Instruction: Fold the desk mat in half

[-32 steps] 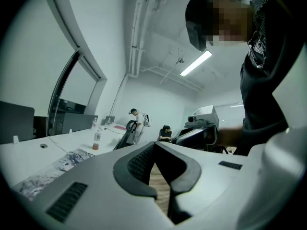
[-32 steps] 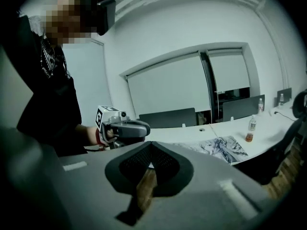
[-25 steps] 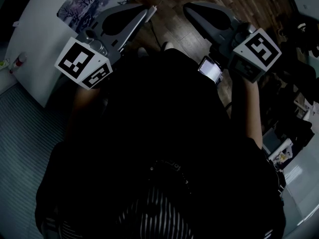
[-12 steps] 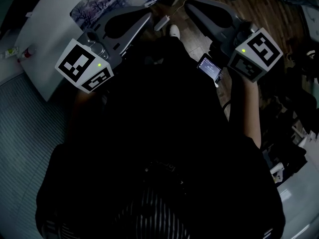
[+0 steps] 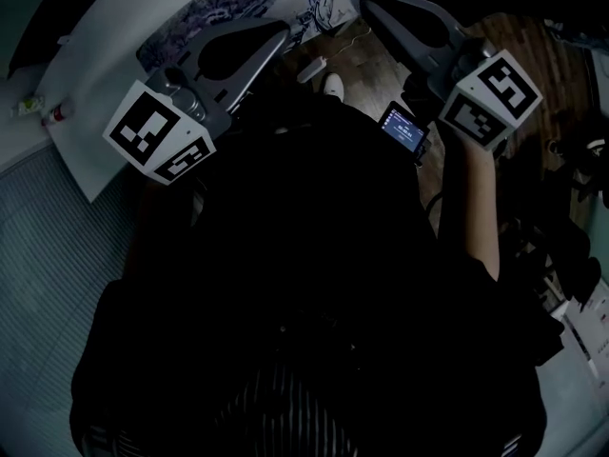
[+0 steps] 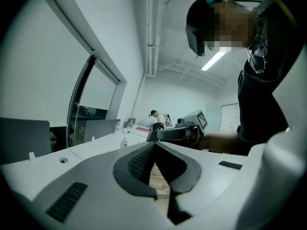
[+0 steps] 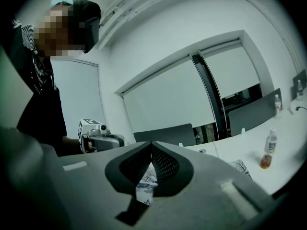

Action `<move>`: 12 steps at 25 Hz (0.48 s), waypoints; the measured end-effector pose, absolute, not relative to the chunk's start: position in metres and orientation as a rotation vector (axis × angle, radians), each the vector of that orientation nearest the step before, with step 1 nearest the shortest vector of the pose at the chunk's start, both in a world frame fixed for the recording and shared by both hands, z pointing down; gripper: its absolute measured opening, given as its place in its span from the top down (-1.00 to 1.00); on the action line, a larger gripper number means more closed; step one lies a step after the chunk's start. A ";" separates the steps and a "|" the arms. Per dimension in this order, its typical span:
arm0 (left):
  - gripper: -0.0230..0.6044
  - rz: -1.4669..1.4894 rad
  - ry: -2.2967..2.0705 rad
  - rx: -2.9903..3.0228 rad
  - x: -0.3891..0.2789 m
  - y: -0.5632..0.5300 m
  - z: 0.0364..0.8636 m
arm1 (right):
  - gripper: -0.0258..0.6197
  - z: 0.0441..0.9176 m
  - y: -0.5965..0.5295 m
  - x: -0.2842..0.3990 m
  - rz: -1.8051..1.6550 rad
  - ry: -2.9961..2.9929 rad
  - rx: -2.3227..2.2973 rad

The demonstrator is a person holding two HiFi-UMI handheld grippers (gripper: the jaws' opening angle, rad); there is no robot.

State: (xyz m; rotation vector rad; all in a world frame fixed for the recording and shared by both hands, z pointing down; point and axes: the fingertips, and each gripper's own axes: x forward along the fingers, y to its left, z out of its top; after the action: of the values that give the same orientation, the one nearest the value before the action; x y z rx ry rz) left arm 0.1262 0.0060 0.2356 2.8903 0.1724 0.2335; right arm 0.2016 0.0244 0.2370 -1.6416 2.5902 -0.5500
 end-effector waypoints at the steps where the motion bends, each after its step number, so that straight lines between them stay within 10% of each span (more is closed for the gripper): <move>1: 0.90 0.240 0.166 2.895 0.134 0.002 0.235 | 0.91 0.236 0.020 0.210 -0.556 2.585 -1.634; 12: 0.90 0.308 0.095 2.732 0.208 -0.015 0.254 | 0.91 0.262 -0.011 0.280 -0.642 2.640 -1.471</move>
State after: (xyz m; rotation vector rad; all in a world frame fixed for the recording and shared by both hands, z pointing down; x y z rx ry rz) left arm 0.2081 -0.0153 0.2540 2.7317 0.0945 0.3078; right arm 0.2799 -0.0112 0.2618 -1.4713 2.6404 -0.6423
